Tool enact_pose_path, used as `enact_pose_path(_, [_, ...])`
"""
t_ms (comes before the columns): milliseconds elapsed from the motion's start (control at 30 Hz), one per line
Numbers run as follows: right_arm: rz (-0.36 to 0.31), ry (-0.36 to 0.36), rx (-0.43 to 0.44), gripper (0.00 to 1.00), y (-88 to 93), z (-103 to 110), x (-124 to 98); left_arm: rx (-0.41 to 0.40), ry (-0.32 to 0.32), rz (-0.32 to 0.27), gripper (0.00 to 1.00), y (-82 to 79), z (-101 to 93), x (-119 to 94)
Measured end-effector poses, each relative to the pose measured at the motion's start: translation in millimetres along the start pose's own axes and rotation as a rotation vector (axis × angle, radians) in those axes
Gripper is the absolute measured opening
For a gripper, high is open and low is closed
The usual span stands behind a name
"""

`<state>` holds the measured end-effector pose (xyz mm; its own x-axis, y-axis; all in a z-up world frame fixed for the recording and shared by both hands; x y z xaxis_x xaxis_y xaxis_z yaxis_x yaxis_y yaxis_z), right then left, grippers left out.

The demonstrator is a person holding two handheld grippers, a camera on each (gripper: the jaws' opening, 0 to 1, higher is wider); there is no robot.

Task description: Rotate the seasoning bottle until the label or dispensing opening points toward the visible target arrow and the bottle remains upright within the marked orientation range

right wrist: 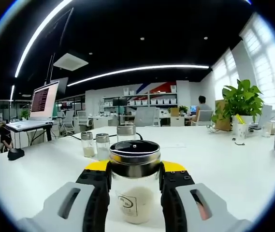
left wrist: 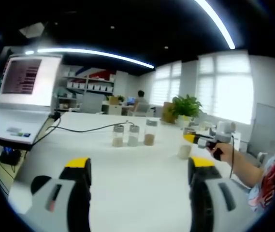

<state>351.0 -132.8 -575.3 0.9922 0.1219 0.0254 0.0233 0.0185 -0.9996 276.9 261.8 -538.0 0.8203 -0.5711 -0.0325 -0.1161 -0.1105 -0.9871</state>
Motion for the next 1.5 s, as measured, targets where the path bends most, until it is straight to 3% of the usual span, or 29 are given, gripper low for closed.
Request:
enact_pose_path(467, [0.011,-0.035,0.004,0.39,0.1,-2,1,-0.004,0.005,0.004,0.87,0.9,0.1,1])
enact_pose_path(533, [0.041,-0.063,-0.018,0.40,-0.7,-4,2,-0.005,0.005,0.006,0.87,1.2,0.1,1])
enact_pose_path(600, [-0.001,-0.058,0.052,0.49,-6.3,-10,2,-0.006,0.006,0.003,0.87,0.9,0.0,0])
enact_pose_path(667, [-0.017,-0.091,0.045,0.54,-13.1,-15,-4,-0.006,0.003,-0.002,0.87,0.0,1.0,-1])
enact_pose_path(1033, [-0.030,-0.152,-0.018,0.53,-35.9,-24,-8,-0.016,0.020,0.014,0.87,2.8,-2.2,3])
enact_pose_path(1167, [-0.041,-0.215,-0.009,0.53,-51.8,-25,-5,-0.013,0.013,0.012,0.87,2.2,-1.8,3])
enact_pose_path(1333, [-0.056,-0.326,0.076,0.54,-67.0,-22,2,-0.019,0.012,0.019,0.87,4.3,-0.6,4])
enact_pose_path(1500, [-0.033,-0.413,0.048,0.53,-82.7,-21,12,-0.015,0.009,0.023,0.87,5.0,-0.6,3])
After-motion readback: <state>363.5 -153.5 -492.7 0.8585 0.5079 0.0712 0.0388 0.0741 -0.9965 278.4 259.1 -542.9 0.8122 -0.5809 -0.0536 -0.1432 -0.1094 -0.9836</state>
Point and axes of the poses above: the point that each gripper's makers call its tool centre point, and the gripper's own axes: x roughly forward along the fingers, z roughly to its left, y roughly out of its underside, the point moved 10 cm from there along -x, roughly backward along the fingers, and after that the axes turned 4 degrees about -z, right-handed, at the moved point
